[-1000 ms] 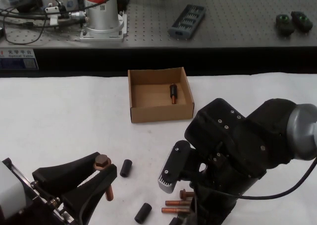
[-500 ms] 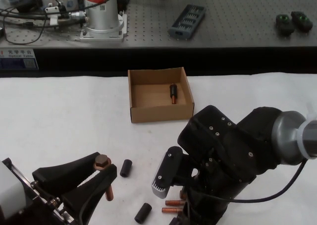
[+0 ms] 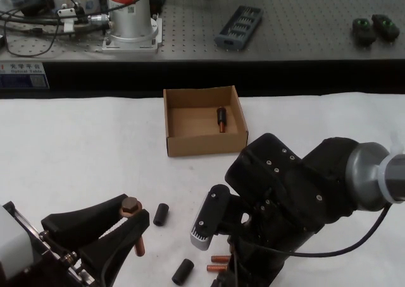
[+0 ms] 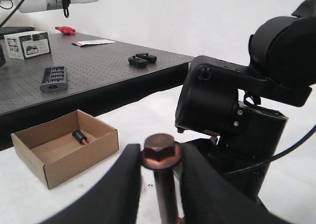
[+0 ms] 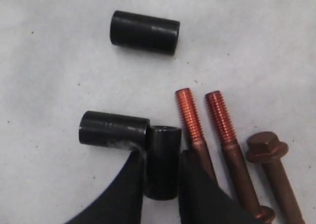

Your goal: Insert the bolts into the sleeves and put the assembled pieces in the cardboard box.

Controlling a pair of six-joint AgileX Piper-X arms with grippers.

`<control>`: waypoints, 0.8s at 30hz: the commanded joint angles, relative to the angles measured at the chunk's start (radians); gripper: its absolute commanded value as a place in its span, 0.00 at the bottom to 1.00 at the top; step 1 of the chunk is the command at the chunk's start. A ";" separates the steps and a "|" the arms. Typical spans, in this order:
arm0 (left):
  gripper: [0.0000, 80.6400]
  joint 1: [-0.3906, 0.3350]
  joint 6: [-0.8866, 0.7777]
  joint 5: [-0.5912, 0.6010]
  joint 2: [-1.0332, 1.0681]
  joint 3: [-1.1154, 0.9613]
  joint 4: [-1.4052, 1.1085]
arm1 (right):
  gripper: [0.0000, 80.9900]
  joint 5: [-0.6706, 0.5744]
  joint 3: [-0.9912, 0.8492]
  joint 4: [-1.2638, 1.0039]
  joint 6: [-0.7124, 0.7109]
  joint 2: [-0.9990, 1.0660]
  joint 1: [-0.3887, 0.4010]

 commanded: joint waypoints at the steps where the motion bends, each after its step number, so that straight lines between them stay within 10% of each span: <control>1: 0.01 -0.005 0.011 -0.007 -0.013 -0.003 -0.014 | 0.16 -0.022 -0.007 -0.009 -0.007 0.014 0.002; 24: 0.01 -0.005 0.009 -0.007 -0.013 -0.003 -0.013 | 0.31 -0.022 -0.007 -0.002 -0.007 0.080 0.002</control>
